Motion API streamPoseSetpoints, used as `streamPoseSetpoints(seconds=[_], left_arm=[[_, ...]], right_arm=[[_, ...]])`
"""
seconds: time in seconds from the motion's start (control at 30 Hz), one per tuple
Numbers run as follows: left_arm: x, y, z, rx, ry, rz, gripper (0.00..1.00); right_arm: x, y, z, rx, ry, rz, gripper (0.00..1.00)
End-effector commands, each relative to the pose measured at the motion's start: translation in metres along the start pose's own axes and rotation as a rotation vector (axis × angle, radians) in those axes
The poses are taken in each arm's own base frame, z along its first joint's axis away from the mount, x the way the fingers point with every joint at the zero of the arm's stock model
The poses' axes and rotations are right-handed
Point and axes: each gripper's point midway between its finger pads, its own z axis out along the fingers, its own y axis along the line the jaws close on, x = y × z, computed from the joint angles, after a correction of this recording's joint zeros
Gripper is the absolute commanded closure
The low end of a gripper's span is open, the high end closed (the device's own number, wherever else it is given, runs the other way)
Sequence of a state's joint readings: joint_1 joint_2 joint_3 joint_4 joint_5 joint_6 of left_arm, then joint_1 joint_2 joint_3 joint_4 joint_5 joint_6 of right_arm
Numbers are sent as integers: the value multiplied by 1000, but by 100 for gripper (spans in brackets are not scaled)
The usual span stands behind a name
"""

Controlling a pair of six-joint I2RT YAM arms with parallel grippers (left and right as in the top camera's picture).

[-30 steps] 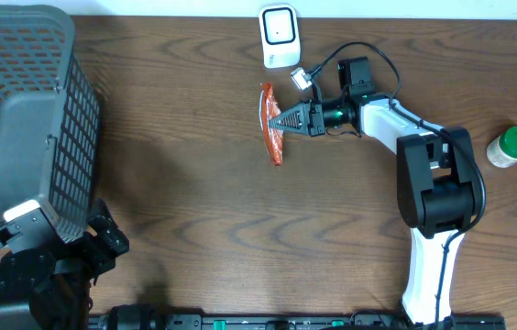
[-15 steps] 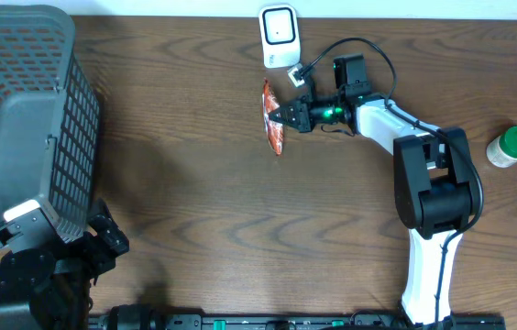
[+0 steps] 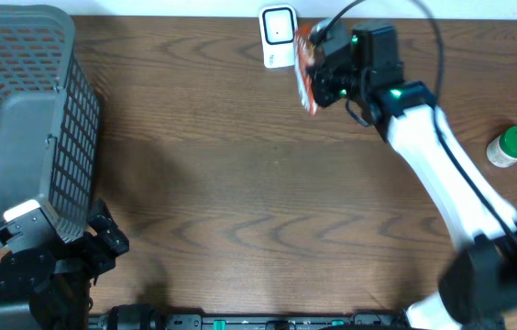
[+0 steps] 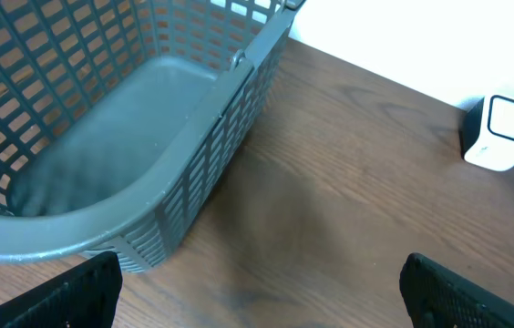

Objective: Scan the item barcode
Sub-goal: 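Hold the Top bar up in front of the scanner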

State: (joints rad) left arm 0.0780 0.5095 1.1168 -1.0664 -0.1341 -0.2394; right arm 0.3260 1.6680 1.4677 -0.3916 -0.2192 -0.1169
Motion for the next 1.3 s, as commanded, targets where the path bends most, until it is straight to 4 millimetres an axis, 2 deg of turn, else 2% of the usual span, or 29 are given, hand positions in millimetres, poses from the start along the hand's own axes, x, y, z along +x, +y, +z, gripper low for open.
streamPoseSetpoints(seconds=[0.0,0.17,0.3,0.37,0.5,0.6,0.8,0.9,0.97,1.07,1.13,1.27], left_arm=[[-2,2,0,-10,-9,-3,2],[-2,2,0,-10,-9,-3,2],[-1,2,0,-10,-9,-3,2],[-2,2,0,-10,-9,-3,2],[-2,2,0,-10,-9,-3,2],[-2,2,0,-10,-9,-3,2],[-2,2,0,-10,-9,-3,2],[-2,2,0,-10,-9,-3,2],[-2,2,0,-10,-9,-3,2],[-2,2,0,-10,-9,-3,2],[-2,2,0,-10,-9,-3,2],[-2,2,0,-10,-9,-3,2]], right_arm=[[-20,-11,-27,224,-32,-75,99],[-42,2,-44,417,-88,-158,99],[-60,5,-45,619,-139,-233,99],[-60,7,-38,688,-123,-309,99],[-54,4,-20,935,-24,-505,99],[-45,5,3,1073,77,-673,99],[-26,5,51,1186,170,-902,99],[-24,11,66,1225,117,-967,99],[-28,17,65,1272,66,-1019,98],[-48,39,48,1364,-137,-1083,98],[-56,56,49,1367,-172,-1195,99],[-67,90,47,1331,-281,-1249,99]])
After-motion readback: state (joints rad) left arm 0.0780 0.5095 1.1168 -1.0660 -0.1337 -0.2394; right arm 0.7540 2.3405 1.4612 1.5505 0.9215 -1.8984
